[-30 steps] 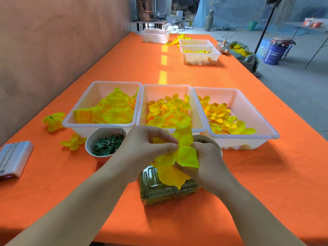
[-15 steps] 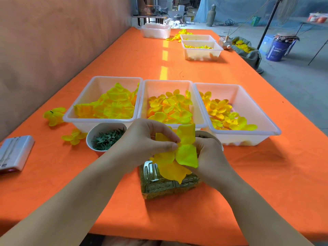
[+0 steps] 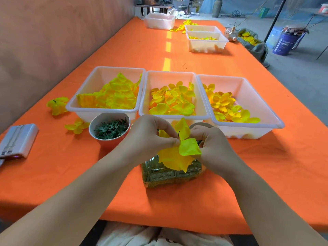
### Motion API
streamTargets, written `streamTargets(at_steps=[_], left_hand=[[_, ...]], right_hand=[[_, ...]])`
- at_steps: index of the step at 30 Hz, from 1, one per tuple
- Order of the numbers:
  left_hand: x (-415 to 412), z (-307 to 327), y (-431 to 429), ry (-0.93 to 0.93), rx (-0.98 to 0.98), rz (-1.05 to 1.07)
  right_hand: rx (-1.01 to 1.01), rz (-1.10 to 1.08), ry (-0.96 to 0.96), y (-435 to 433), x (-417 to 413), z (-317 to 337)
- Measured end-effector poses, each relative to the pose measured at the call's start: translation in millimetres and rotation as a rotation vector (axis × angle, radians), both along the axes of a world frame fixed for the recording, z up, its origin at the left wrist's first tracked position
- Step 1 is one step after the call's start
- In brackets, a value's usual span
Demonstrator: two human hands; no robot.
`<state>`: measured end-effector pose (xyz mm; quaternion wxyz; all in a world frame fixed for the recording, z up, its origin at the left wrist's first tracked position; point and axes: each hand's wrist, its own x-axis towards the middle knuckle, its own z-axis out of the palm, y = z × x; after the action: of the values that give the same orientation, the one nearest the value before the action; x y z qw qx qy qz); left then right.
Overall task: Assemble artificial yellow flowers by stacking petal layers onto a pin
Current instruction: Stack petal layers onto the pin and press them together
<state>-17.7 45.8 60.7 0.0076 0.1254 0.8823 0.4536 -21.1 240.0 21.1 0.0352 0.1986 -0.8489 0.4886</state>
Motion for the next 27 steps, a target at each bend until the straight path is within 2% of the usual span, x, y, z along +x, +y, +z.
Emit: streamTargets(at_steps=[5,10,18,27], left_hand=[[0,-2,0,0.022,-0.008,0.001],[-2,-1,-1,0.017,-0.041,-0.029],[-17,13,-2,-0.126,-0.125,-0.124],[-13,11,2,-0.034,-0.177,-0.107]], right_hand=[[-0.098,-0.022,-0.088,-2,0,4],[-0.078,-0.007,-0.142,-2,-3,6],[-0.104,0.039,-0.208,1,-8,9],[-0.144,0.089,-0.212,2,-11,6]])
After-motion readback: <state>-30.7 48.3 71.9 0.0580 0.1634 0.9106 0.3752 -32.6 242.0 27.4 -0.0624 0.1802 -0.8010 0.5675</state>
